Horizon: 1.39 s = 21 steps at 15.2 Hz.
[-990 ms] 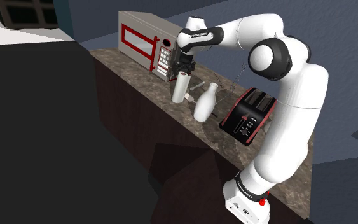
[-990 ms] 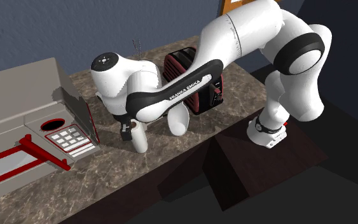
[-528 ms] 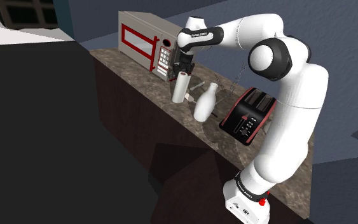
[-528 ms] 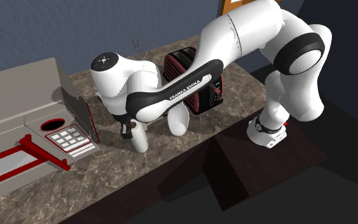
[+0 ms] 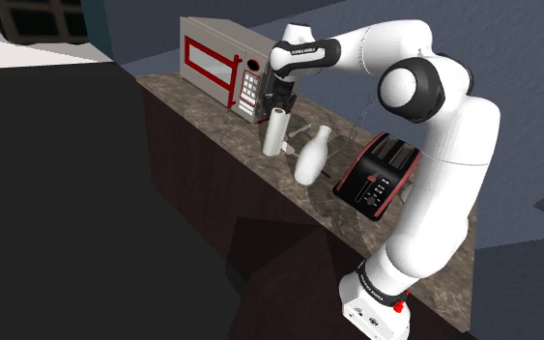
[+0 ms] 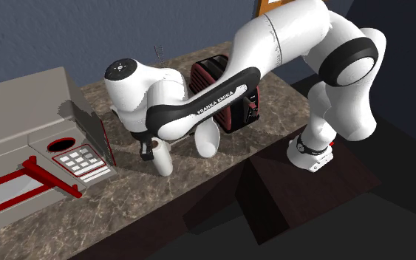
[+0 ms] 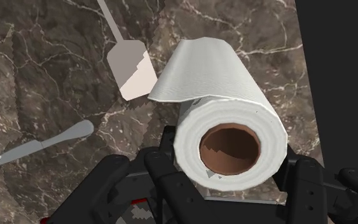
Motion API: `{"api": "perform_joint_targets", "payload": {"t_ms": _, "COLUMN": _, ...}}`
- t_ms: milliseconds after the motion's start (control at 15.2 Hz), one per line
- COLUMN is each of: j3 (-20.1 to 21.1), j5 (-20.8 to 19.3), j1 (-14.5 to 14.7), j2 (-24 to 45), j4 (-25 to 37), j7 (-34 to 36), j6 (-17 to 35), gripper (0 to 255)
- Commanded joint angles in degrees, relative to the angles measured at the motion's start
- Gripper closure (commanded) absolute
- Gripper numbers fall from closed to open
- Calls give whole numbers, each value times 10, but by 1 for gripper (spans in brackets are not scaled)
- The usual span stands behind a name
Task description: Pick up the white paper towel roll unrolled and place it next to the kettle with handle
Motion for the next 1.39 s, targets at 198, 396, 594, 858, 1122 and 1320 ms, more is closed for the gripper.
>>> {"api": "perform_joint_targets", "payload": {"t_ms": 198, "j3": -1, "j5": -1, "j1": 0, "j2": -9, "j4": 25, "j7": -1, "j6": -34, "gripper": 255}}
{"api": "perform_joint_targets", "payload": {"t_ms": 396, "j3": -1, "j5": -1, "j1": 0, "j2": -13, "j4": 42, "j7": -2, "j6": -55, "gripper": 255}}
{"api": "perform_joint_targets", "payload": {"t_ms": 594, "j3": -1, "j5": -1, "j1": 0, "j2": -16, "j4": 61, "j7": -2, "j6": -77, "gripper": 255}}
{"api": "perform_joint_targets", "payload": {"t_ms": 858, "j3": -2, "j5": -1, "j1": -1, "j2": -18, "j4": 88, "j7": -3, "j6": -106, "gripper": 255}}
{"api": "perform_joint_targets", "payload": {"t_ms": 1122, "j3": -2, "j5": -1, "j1": -1, "j2": -18, "j4": 119, "j7": -5, "j6": -137, "gripper": 255}}
{"api": "perform_joint_targets", "payload": {"t_ms": 1320, "j3": -2, "j5": -1, "j1": -2, "j2": -17, "j4": 144, "j7": -6, "j6": -161, "gripper": 255}}
